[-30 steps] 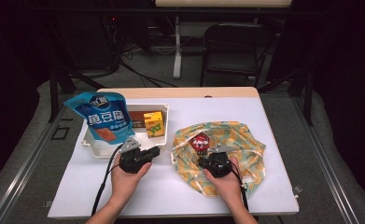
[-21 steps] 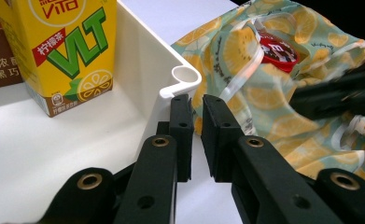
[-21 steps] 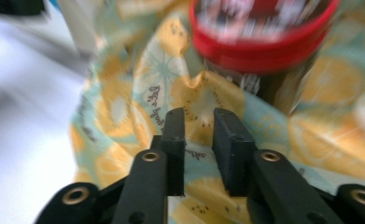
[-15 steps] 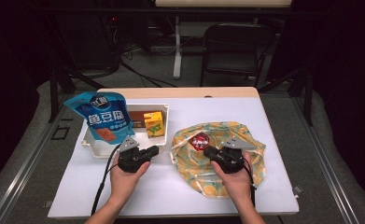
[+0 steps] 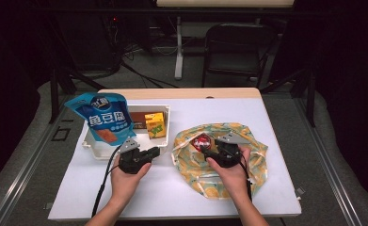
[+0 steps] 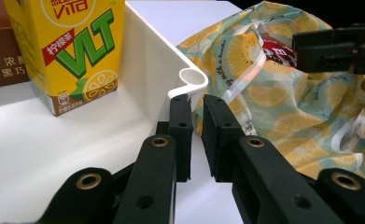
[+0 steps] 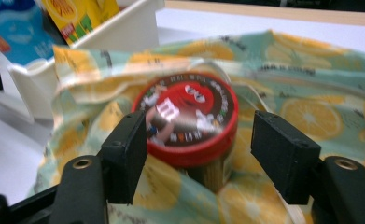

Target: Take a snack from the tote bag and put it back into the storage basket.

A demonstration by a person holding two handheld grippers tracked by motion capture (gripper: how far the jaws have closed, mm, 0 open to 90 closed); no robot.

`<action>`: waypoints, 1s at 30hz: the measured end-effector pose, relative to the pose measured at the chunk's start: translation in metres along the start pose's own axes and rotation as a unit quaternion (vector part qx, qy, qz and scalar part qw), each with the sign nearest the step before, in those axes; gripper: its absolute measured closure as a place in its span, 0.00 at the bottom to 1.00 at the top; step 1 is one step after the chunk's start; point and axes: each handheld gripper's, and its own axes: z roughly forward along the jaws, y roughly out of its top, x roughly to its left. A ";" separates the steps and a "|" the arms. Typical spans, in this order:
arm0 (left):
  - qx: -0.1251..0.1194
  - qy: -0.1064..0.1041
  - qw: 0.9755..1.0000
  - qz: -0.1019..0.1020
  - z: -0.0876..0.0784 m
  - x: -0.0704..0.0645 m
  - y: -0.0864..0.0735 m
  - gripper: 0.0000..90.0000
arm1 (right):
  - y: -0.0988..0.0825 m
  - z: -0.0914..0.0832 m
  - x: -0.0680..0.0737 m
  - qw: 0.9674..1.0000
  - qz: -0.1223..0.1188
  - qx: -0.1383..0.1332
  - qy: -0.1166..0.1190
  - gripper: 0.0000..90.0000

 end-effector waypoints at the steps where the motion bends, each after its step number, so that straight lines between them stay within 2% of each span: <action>1: 0.000 0.000 1.000 0.000 0.000 -0.001 0.000 0.91 | 0.002 0.002 0.001 1.000 0.001 -0.003 -0.001 0.43; 5: 0.001 0.000 1.000 0.000 0.000 0.000 0.000 0.91 | 0.007 0.011 0.004 1.000 -0.003 0.004 0.004 0.36; 8: 0.002 -0.001 1.000 0.001 0.000 0.000 0.000 0.91 | 0.009 0.018 0.004 1.000 0.006 0.009 0.008 0.29; 13: 0.001 -0.001 1.000 0.004 -0.001 -0.001 0.000 0.90 | 0.001 0.031 0.009 0.999 -0.003 0.035 -0.022 0.21; 14: 0.001 -0.001 1.000 0.004 -0.001 -0.001 0.000 0.91 | -0.001 0.033 0.008 0.999 -0.002 0.035 -0.020 0.20; 17: 0.001 -0.002 1.000 0.004 0.000 -0.002 0.000 0.90 | -0.002 0.037 0.008 0.999 -0.002 0.024 -0.026 0.22; 19: 0.003 -0.003 1.000 0.005 0.000 -0.002 0.000 0.90 | -0.002 0.041 0.009 0.999 -0.013 0.031 -0.028 0.24; 21: 0.003 -0.004 1.000 0.006 -0.001 -0.002 0.000 0.90 | -0.004 0.045 0.009 0.999 -0.016 0.028 -0.027 0.26; 30: -0.002 -0.001 1.000 0.004 -0.001 -0.001 0.000 0.90 | -0.001 0.030 0.005 0.999 -0.031 0.026 -0.021 0.28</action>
